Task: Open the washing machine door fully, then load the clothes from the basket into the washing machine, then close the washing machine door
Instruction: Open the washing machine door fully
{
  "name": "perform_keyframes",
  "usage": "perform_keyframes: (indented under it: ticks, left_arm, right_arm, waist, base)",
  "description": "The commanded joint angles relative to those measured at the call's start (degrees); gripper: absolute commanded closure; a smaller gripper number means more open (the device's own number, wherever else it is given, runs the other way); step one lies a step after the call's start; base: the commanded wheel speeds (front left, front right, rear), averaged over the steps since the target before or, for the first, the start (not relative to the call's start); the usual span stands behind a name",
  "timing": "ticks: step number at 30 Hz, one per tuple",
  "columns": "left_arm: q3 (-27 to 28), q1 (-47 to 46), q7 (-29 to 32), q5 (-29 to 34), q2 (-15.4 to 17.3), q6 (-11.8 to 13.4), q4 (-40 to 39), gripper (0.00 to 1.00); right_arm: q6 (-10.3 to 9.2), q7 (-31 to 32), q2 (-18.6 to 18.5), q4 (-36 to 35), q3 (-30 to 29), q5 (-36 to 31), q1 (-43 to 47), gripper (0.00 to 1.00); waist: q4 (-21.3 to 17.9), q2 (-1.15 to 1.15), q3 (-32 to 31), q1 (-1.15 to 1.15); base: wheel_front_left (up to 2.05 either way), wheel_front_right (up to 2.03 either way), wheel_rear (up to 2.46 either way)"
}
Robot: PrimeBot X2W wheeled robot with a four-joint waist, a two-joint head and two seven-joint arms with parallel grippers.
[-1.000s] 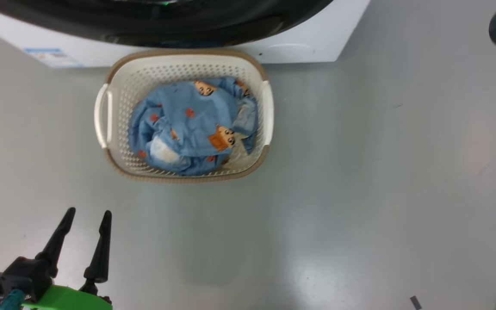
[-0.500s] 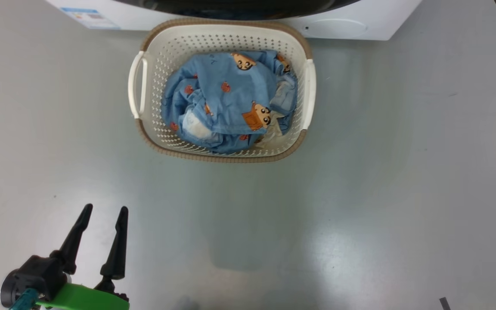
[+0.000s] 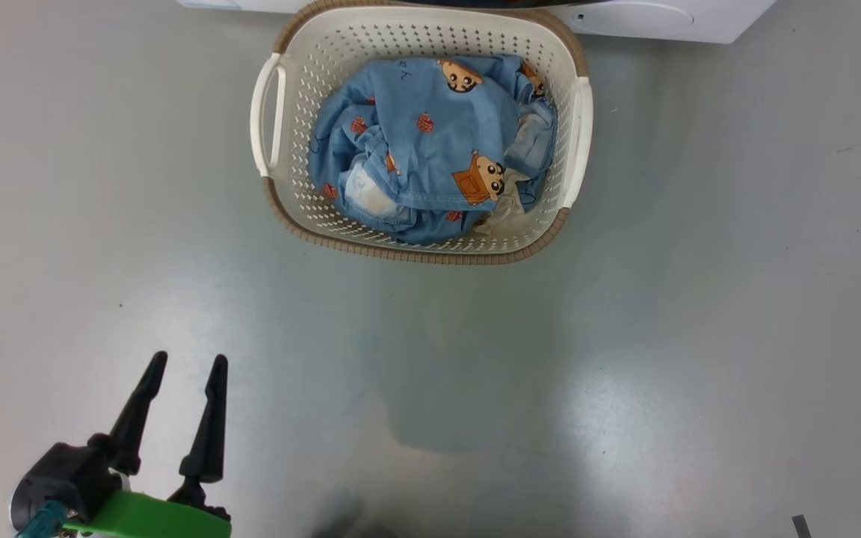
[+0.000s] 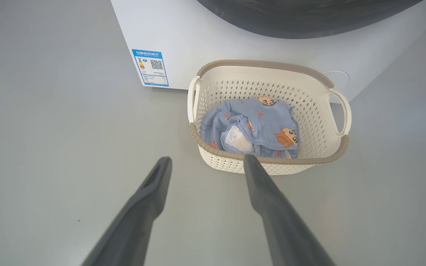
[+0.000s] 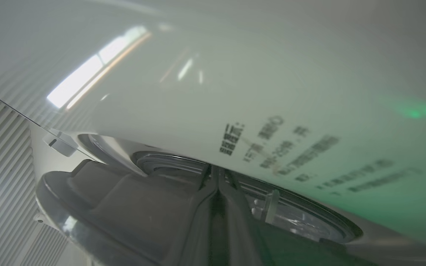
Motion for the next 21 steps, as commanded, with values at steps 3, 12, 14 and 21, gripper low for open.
perform_keyframes:
  ticks: [3, 12, 14, 21]
  left_arm:
    - [1.6, 0.5, -0.4, -1.0, 1.0, -0.1, -0.7, 0.00]
    - [2.0, -0.3, -0.4, -1.3, 1.0, -0.1, -0.2, 0.00]
    - [2.1, -0.3, -0.4, -1.3, 1.0, -0.1, -0.1, 0.00]
    - [2.9, -0.5, -0.4, -1.3, 1.0, -0.1, 0.3, 0.00]
  right_arm:
    - [-0.06, 1.3, 1.1, -1.9, 2.2, -0.5, -0.8, 1.00]
    - [-0.06, 5.5, 0.6, -2.0, 5.3, 0.5, 0.8, 1.00]
    - [-0.06, 6.0, 0.6, -2.0, 5.7, 0.6, 1.1, 1.00]
    - [-0.06, 9.2, 1.0, -2.9, 8.4, 1.1, 4.5, 1.00]
  waist:
    - [0.1, -0.01, 0.0, 0.00]
    - [-1.1, -0.01, -2.3, 0.00]
    - [-1.4, -0.01, -2.6, 0.00]
    - [-3.3, -0.01, -5.1, 0.00]
  base:
    - [0.00, 0.00, 0.00]
    - [0.00, 0.00, 0.00]
    - [0.00, 0.00, 0.00]
    - [0.00, 0.00, 0.00]
